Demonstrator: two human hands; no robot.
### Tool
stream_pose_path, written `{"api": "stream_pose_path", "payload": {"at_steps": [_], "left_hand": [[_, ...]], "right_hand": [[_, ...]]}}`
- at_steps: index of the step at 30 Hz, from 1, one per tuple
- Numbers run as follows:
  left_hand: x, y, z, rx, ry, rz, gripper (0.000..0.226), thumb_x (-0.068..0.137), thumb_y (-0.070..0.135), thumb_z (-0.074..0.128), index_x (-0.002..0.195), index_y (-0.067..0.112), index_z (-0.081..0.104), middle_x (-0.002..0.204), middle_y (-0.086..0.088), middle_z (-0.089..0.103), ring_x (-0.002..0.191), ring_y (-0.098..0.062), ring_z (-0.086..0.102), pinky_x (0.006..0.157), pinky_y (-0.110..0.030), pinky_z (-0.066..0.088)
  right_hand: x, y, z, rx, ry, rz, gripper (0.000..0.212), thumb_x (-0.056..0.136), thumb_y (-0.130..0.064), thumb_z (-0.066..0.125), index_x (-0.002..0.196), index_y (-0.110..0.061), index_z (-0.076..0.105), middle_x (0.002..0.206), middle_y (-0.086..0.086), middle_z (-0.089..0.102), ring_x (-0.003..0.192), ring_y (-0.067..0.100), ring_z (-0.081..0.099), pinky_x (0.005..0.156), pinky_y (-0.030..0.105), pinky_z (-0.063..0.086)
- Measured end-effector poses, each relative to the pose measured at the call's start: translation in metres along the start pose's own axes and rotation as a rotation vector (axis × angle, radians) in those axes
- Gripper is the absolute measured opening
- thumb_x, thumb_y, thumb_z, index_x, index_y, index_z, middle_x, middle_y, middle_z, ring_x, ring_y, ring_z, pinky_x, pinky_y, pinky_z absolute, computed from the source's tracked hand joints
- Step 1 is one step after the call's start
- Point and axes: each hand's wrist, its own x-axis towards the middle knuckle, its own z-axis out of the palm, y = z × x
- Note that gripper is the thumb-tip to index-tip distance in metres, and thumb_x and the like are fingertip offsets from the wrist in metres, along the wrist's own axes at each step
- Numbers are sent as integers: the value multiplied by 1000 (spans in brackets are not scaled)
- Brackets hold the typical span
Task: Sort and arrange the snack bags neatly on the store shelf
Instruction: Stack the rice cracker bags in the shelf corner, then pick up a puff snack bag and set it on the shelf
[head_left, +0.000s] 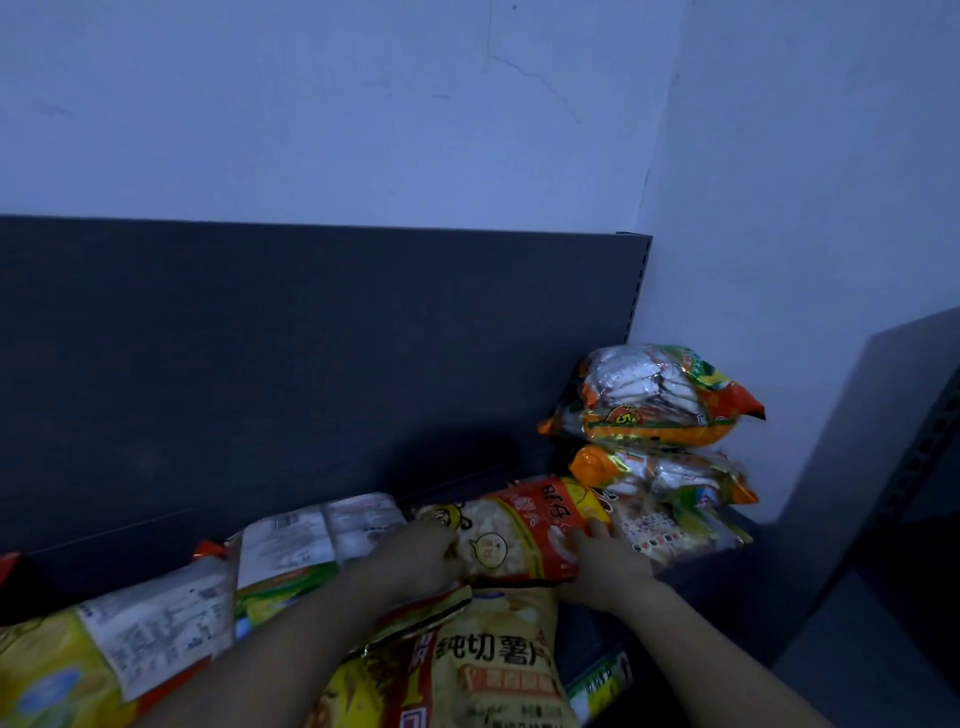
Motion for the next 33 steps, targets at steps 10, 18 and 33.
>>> {"api": "stream_pose_path", "payload": {"at_steps": [10,18,33], "left_hand": [[51,18,25,181,-118,-191,91,76,49,67,145,13,21,146,-11,38,137,-32,26,108,-44,25],[74,9,29,137,-25,-202,97,68,50,71,142,15,20,126,-7,55,120,-27,47,92,-36,35],[48,-5,-13,-1017,11,-100,73,71,13,77,133,10,38,105,-8,56,92,-20,57,64,-27,47]], "right_hand": [[-3,12,17,467,309,76,53,78,-28,70,126,-14,52,125,11,45,116,26,45,97,26,39],[11,7,10,1385,253,227,24,81,-3,69,101,-7,57,107,16,64,75,25,62,48,28,48],[-31,-60,-113,1821,326,-95,29,90,10,46,110,-6,60,96,12,61,71,19,63,49,23,56]]}}
